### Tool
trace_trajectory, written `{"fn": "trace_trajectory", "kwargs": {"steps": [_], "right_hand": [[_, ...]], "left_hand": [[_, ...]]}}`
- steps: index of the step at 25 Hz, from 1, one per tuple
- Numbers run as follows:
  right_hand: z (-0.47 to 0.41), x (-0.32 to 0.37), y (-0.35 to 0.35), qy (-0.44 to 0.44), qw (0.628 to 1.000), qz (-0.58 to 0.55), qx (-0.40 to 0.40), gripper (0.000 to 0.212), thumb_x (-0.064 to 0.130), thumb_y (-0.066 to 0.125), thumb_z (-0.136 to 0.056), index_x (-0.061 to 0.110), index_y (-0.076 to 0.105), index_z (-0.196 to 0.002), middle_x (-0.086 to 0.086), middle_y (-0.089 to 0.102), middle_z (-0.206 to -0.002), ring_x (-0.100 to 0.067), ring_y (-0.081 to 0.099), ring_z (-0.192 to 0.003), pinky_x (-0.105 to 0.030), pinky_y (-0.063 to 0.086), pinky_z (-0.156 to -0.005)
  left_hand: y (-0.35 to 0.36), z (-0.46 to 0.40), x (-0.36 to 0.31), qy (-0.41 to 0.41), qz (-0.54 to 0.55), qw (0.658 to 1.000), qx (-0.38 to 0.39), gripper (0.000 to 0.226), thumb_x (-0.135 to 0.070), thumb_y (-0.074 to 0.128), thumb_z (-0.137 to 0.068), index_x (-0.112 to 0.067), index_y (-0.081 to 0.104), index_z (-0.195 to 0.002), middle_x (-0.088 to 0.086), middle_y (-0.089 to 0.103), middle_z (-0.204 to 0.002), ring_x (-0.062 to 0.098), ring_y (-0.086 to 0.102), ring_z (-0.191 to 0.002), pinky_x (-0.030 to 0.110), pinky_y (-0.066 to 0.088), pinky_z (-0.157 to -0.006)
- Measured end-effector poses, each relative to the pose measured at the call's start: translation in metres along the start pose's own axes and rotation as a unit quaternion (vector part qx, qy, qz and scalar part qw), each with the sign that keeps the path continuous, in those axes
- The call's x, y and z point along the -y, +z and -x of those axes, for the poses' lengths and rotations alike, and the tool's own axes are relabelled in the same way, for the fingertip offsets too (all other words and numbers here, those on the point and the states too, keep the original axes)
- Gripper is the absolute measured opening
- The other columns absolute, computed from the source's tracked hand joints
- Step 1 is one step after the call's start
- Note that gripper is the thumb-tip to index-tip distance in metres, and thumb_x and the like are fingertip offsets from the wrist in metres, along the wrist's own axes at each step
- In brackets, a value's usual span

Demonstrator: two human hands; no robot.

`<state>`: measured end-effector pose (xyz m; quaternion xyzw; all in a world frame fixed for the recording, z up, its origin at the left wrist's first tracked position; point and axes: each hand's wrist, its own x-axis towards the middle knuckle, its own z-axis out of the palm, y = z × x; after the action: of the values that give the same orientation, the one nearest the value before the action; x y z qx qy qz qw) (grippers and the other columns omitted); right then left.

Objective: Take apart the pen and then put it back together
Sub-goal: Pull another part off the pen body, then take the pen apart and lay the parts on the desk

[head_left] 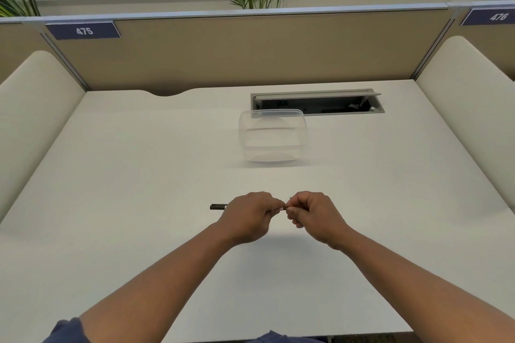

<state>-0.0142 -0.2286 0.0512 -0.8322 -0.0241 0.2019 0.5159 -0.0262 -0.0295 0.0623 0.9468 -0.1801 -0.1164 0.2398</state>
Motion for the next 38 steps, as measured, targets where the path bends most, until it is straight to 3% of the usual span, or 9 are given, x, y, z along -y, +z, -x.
{"fn": "trace_trajectory", "kwargs": {"steps": [7,10,13,16,20,24,28,35,38], "right_hand": [[0.0,-0.001,0.001,-0.042,0.997,0.069,-0.007,0.009,0.018,0.069,-0.092,0.023,0.076,-0.089,0.019,0.068,-0.067,-0.004,0.058,-0.062,-0.017,0.049,-0.064],[-0.003,-0.003,-0.002,-0.063,0.99,0.122,-0.008,0.01,0.016,0.069,-0.092,0.023,0.075,-0.089,0.012,0.068,-0.081,-0.006,0.059,-0.073,-0.021,0.048,-0.071],[-0.007,-0.009,-0.005,-0.066,0.983,0.172,-0.023,0.008,0.014,0.069,-0.091,0.021,0.073,-0.092,0.006,0.065,-0.094,-0.002,0.058,-0.077,-0.017,0.041,-0.07],[-0.01,-0.018,-0.01,-0.035,0.981,0.185,-0.048,0.007,0.015,0.07,-0.091,0.018,0.075,-0.095,0.005,0.06,-0.091,-0.003,0.055,-0.073,-0.016,0.04,-0.067],[-0.013,-0.039,-0.015,0.037,0.983,0.162,-0.08,0.009,0.017,0.067,-0.089,0.022,0.073,-0.086,0.005,0.062,-0.073,-0.014,0.056,-0.069,-0.021,0.043,-0.061],[-0.019,-0.055,-0.016,0.105,0.975,0.163,-0.107,0.007,0.02,0.064,-0.083,0.022,0.067,-0.077,0.006,0.067,-0.075,-0.016,0.063,-0.072,-0.025,0.046,-0.059],[-0.031,-0.065,-0.016,0.155,0.968,0.16,-0.118,0.011,0.023,0.063,-0.078,0.018,0.061,-0.069,0.003,0.067,-0.072,-0.017,0.06,-0.066,-0.028,0.045,-0.056],[-0.047,-0.072,-0.017,0.184,0.962,0.164,-0.116,0.016,0.024,0.065,-0.075,0.018,0.054,-0.064,0.003,0.062,-0.068,-0.019,0.057,-0.063,-0.029,0.043,-0.058],[-0.051,-0.074,-0.015,0.191,0.96,0.172,-0.113,0.017,0.025,0.064,-0.072,0.017,0.051,-0.064,0.0,0.057,-0.064,-0.021,0.051,-0.059,-0.03,0.041,-0.057]], "left_hand": [[-0.002,0.0,0.005,0.002,-0.003,1.0,-0.002,0.028,-0.026,0.045,-0.104,-0.034,0.067,-0.118,-0.009,0.064,-0.095,0.016,0.059,-0.087,0.038,0.053,-0.073],[0.001,0.001,0.008,0.003,-0.007,1.0,0.001,0.027,-0.026,0.046,-0.104,-0.031,0.067,-0.119,-0.008,0.064,-0.097,0.017,0.059,-0.088,0.038,0.053,-0.073],[0.005,0.001,0.011,-0.006,0.0,1.0,0.0,0.024,-0.027,0.047,-0.104,-0.03,0.067,-0.117,-0.01,0.063,-0.097,0.016,0.059,-0.089,0.039,0.054,-0.074],[0.008,0.0,0.013,-0.012,0.025,1.0,-0.012,0.025,-0.026,0.047,-0.105,-0.029,0.066,-0.121,-0.012,0.058,-0.095,0.014,0.056,-0.088,0.033,0.051,-0.076],[0.012,0.002,0.017,-0.015,0.081,0.996,-0.026,0.031,-0.016,0.049,-0.104,-0.022,0.065,-0.13,-0.009,0.063,-0.113,0.012,0.06,-0.102,0.03,0.05,-0.088],[0.015,0.003,0.019,-0.027,0.131,0.99,-0.04,0.03,-0.013,0.051,-0.103,-0.021,0.066,-0.128,-0.012,0.059,-0.112,0.007,0.059,-0.1,0.022,0.047,-0.089],[0.016,0.003,0.02,-0.06,0.2,0.977,-0.054,0.027,-0.015,0.053,-0.103,-0.024,0.068,-0.124,-0.013,0.061,-0.112,0.005,0.06,-0.106,0.026,0.049,-0.096],[0.016,0.006,0.017,-0.111,0.273,0.953,-0.074,0.021,-0.021,0.056,-0.103,-0.031,0.069,-0.116,-0.014,0.063,-0.109,-0.004,0.057,-0.099,0.005,0.039,-0.081],[0.016,0.007,0.018,-0.122,0.293,0.945,-0.081,0.02,-0.022,0.058,-0.102,-0.036,0.069,-0.112,-0.014,0.064,-0.108,-0.003,0.057,-0.095,0.005,0.04,-0.078]]}}
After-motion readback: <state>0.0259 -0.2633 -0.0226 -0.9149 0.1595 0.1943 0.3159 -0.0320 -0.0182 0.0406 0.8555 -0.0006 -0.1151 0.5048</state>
